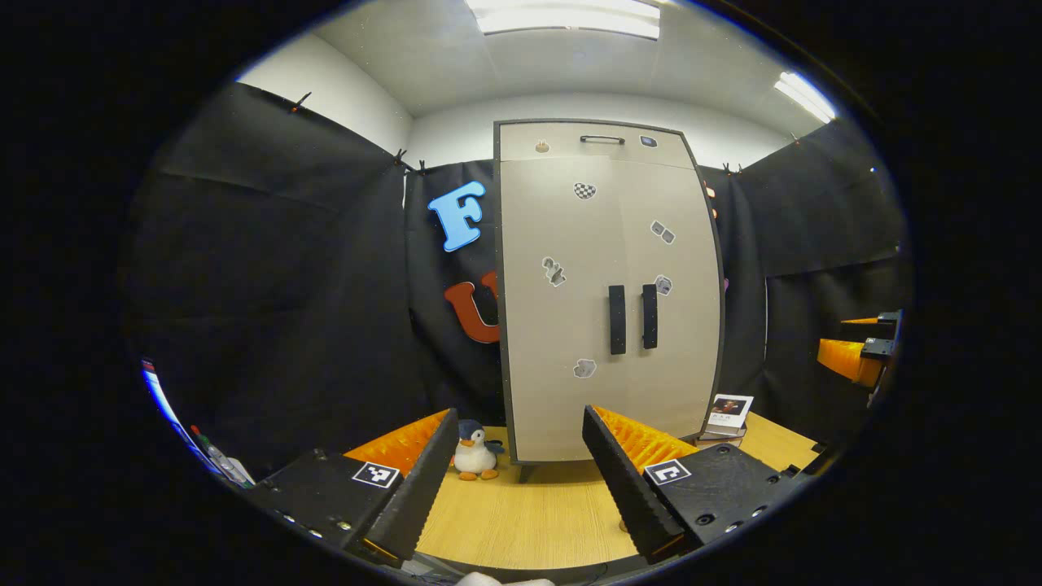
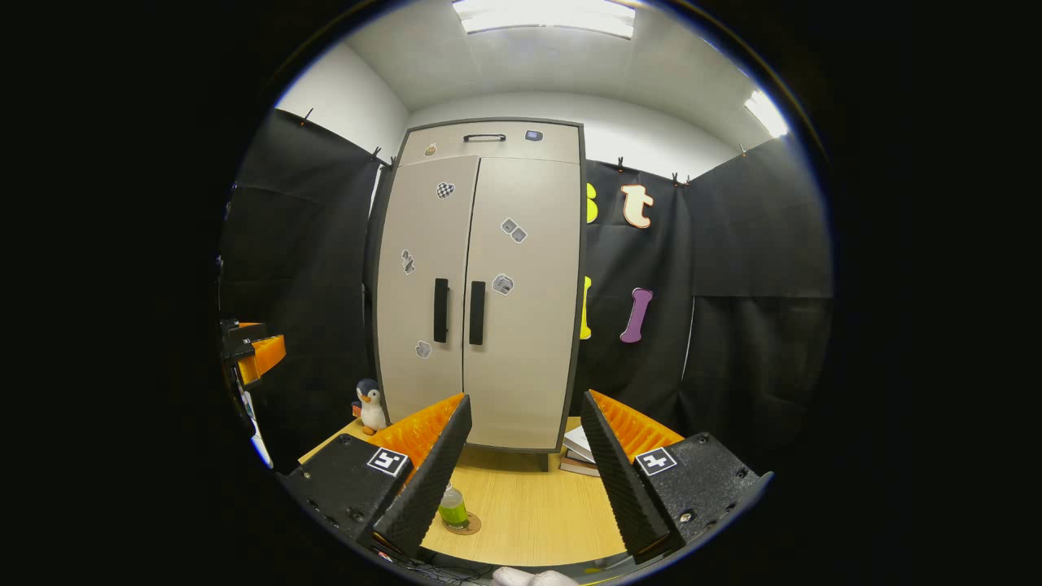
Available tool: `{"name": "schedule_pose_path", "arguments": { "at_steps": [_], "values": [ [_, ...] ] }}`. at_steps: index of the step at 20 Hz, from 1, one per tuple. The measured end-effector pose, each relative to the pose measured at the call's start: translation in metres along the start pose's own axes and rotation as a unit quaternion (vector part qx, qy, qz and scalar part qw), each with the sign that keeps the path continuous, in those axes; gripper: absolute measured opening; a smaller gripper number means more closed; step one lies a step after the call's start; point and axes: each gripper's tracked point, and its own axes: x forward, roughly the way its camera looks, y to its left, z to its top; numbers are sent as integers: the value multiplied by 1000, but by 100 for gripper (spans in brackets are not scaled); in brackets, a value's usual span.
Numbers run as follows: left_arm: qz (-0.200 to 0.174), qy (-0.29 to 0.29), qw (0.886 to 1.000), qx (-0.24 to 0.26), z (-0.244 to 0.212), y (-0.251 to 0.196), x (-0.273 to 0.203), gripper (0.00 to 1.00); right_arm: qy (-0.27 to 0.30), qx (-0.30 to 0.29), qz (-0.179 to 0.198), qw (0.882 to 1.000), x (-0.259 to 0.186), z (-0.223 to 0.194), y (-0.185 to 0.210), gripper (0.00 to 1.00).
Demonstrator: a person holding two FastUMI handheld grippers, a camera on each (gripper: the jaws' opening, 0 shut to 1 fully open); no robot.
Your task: Grasp the bottle in the cabinet with the left hand and place it on the coaster, then close the right door with the right hand and the left door with the left hand.
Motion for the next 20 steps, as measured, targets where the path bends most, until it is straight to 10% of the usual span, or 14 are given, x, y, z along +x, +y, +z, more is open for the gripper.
{"name": "schedule_pose_path", "arguments": {
  "at_steps": [20],
  "values": [
    [40,23,999,6,-7,-64,68,93,22,14,57,998,105,-13,-54,84]
  ]
}}
